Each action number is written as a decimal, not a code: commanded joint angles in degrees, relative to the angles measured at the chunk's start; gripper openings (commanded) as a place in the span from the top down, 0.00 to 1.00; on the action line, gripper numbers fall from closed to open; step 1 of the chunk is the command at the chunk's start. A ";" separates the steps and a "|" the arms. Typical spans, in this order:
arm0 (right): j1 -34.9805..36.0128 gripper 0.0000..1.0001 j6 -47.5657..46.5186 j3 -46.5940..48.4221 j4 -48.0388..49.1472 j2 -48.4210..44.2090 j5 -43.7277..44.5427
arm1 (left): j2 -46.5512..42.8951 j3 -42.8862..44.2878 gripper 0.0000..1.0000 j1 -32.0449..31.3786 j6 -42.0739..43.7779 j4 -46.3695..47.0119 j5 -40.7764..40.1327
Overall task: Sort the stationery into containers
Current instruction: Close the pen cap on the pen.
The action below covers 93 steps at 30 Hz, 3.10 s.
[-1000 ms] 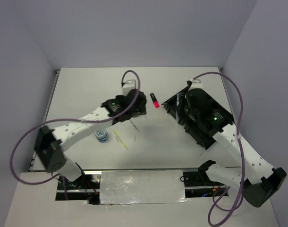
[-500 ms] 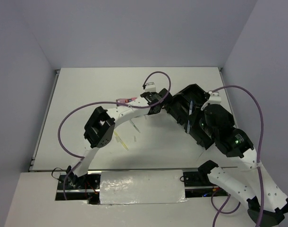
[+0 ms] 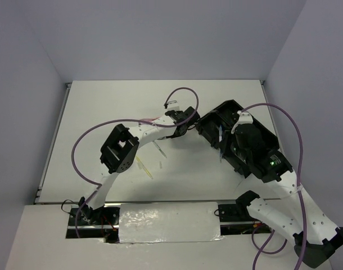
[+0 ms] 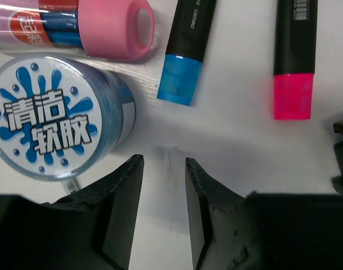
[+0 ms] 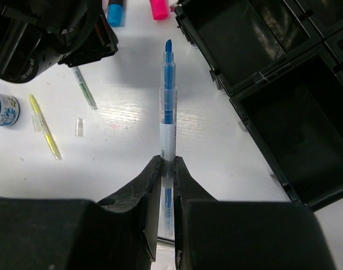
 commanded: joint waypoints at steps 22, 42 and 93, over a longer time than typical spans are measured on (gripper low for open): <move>-0.25 1.00 -1.29 0.82 3.94 1.62 -3.27 | 1.73 -9.34 1.00 0.07 -0.08 9.14 7.63; 9.66 1.00 13.37 -21.93 45.72 -8.40 -29.03 | -62.85 -49.66 1.00 -2.75 25.75 62.72 18.87; 37.72 1.00 6.70 -7.26 52.98 8.74 0.60 | -84.67 -68.22 1.00 -0.90 20.05 75.32 30.13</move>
